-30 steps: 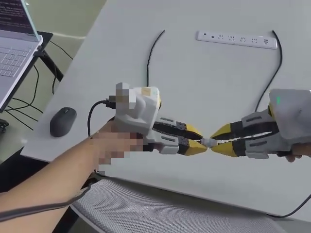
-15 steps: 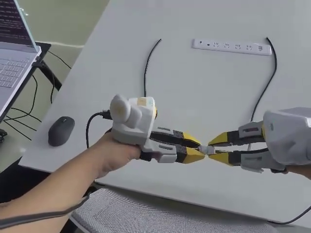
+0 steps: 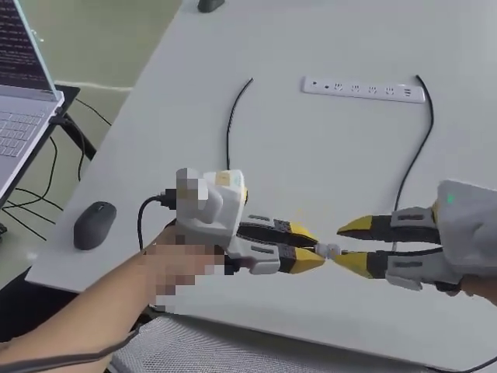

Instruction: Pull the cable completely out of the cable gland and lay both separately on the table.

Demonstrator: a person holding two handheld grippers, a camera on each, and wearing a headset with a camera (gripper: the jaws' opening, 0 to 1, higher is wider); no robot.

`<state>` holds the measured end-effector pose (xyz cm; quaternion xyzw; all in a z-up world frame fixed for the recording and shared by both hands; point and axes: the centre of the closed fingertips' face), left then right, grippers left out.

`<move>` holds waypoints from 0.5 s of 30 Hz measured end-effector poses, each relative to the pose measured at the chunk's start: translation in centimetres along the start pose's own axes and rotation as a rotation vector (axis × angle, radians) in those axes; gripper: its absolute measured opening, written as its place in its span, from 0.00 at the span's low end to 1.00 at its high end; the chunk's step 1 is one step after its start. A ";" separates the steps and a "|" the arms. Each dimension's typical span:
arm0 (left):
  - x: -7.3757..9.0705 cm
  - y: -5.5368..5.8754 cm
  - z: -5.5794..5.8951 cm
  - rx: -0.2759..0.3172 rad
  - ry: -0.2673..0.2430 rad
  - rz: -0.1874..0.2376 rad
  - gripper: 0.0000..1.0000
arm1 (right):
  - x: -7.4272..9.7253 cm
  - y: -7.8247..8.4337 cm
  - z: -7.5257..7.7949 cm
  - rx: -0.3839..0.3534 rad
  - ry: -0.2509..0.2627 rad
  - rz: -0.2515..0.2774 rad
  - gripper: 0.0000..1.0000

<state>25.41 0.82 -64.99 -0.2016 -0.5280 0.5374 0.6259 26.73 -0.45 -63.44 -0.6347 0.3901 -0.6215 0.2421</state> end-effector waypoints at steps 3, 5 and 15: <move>0.5 -0.6 -0.3 -0.012 -0.018 0.017 0.15 | 0.9 0.7 1.2 -0.008 0.113 -0.016 0.24; 0.7 -1.3 -0.6 -0.021 -0.030 0.046 0.15 | 0.9 1.1 1.1 -0.024 0.134 -0.031 0.30; 0.6 -1.5 -1.0 -0.063 -0.030 0.016 0.15 | -0.2 1.3 1.0 0.100 0.255 -0.103 0.15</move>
Point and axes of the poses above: the centre of the closed fingertips' face, and the gripper's own axes: x roughly backward along the fingers, z roughly to its right, y roughly out of its underside, and after that the axes turned 9 degrees about -z, right-handed
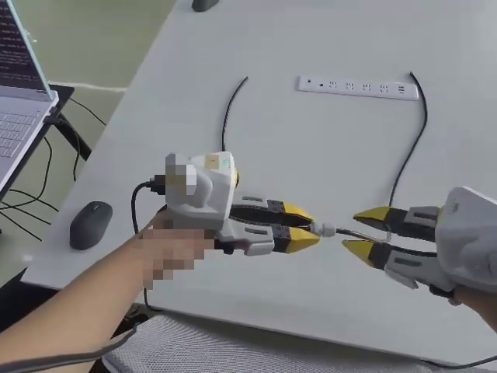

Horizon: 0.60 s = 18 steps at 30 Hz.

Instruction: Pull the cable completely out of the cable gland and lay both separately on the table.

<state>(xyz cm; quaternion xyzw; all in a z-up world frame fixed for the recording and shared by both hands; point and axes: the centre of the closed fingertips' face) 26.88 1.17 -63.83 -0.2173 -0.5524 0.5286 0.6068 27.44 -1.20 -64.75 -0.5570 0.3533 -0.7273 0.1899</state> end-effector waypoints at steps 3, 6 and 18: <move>-0.2 0.3 0.2 -0.013 0.002 -0.021 0.15 | -0.3 -0.4 -0.7 0.025 0.025 0.000 0.09; -0.3 0.3 0.3 -0.027 0.008 -0.023 0.15 | -1.0 0.8 -0.8 0.092 0.073 -0.085 0.06; -0.5 0.5 0.5 -0.045 -0.010 -0.030 0.15 | -0.7 0.1 -0.8 0.120 0.161 -0.065 0.02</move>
Point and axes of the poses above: the centre of the closed fingertips' face, and the gripper's own axes: x roughly backward along the fingers, z roughly to its right, y roughly out of its underside, and after that the axes turned 9 degrees about -z, right-handed
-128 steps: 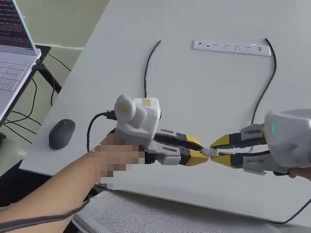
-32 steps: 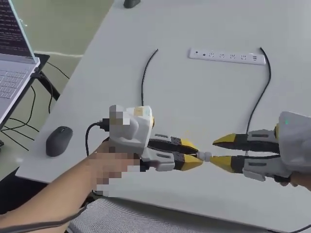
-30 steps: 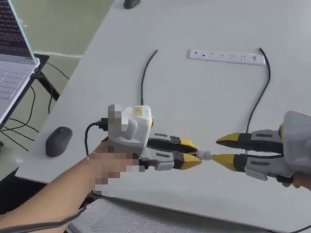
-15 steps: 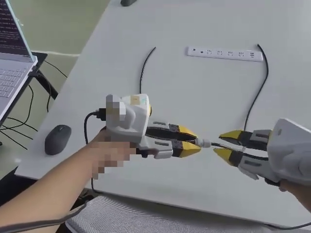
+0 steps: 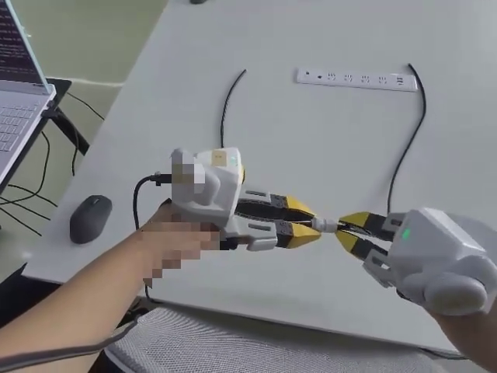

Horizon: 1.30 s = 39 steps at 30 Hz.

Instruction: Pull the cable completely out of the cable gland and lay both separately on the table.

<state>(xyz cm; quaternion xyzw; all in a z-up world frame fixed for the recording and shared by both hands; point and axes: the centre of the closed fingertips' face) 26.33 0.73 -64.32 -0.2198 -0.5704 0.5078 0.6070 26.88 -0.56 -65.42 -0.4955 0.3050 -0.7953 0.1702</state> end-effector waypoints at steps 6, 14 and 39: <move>0.1 0.1 0.2 0.007 0.004 -0.006 0.15 | -0.1 0.0 -0.2 0.004 -0.009 -0.006 0.01; 0.4 0.0 0.2 0.022 -0.026 -0.001 0.15 | -0.6 0.3 0.2 -0.047 -0.033 -0.028 0.00; 0.8 -0.5 0.5 0.062 -0.025 0.031 0.15 | -0.8 6.3 1.9 -0.392 -0.014 -0.132 0.00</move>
Point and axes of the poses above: the centre of the closed fingertips' face, and the gripper's own axes: x roughly backward along the fingers, z roughly to its right, y roughly out of its underside, and after that the axes turned 9 degrees about -z, right-handed
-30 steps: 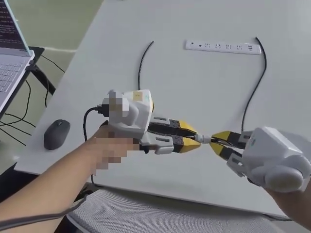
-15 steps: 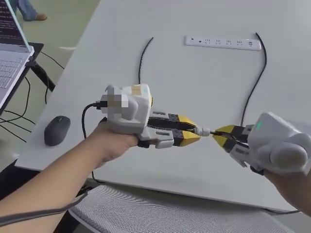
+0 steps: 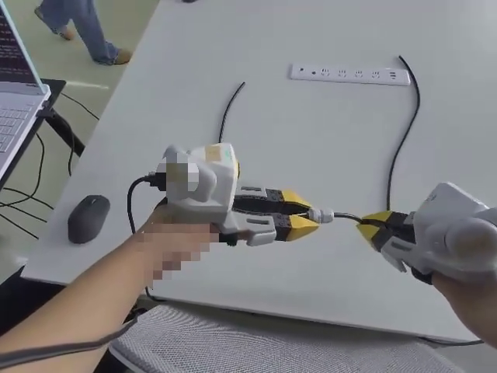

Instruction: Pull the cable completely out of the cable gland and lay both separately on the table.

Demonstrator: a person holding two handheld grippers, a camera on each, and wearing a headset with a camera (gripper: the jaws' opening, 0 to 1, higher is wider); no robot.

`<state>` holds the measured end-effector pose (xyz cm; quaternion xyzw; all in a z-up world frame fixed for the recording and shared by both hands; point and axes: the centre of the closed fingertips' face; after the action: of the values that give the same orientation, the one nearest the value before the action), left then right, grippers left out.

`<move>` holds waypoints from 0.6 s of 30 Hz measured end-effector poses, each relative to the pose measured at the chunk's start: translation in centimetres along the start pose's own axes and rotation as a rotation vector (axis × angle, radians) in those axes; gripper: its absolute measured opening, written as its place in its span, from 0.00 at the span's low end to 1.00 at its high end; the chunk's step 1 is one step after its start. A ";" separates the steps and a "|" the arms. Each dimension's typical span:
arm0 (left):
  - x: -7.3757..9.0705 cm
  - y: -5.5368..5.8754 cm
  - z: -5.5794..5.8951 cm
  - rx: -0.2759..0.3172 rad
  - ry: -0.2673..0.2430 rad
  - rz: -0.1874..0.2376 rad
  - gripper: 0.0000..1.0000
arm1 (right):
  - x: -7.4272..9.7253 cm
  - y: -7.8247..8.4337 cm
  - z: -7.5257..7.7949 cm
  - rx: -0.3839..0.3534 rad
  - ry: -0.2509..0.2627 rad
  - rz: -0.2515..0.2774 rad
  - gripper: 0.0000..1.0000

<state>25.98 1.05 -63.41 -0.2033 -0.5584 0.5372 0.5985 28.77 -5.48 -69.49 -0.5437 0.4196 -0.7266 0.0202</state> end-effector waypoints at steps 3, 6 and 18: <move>0.0 -0.2 0.1 -0.006 -0.002 0.007 0.15 | -0.2 0.6 0.6 -0.023 0.016 -0.008 0.00; -0.2 0.0 0.3 -0.011 -0.001 0.001 0.15 | -0.7 1.6 1.0 -0.057 0.024 -0.030 0.00; -0.5 0.5 0.4 -0.020 0.005 -0.014 0.15 | -1.7 3.8 1.5 -0.133 0.048 -0.109 0.00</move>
<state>25.52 0.58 -63.92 -0.2064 -0.5637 0.5269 0.6017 29.07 -8.02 -73.10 -0.5484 0.4371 -0.7098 -0.0658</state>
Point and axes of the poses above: the centre of the closed fingertips' face, and the gripper's own axes: x roughly backward along the fingers, z roughly to its right, y roughly out of its underside, and after that the axes turned 9 degrees about -z, right-handed
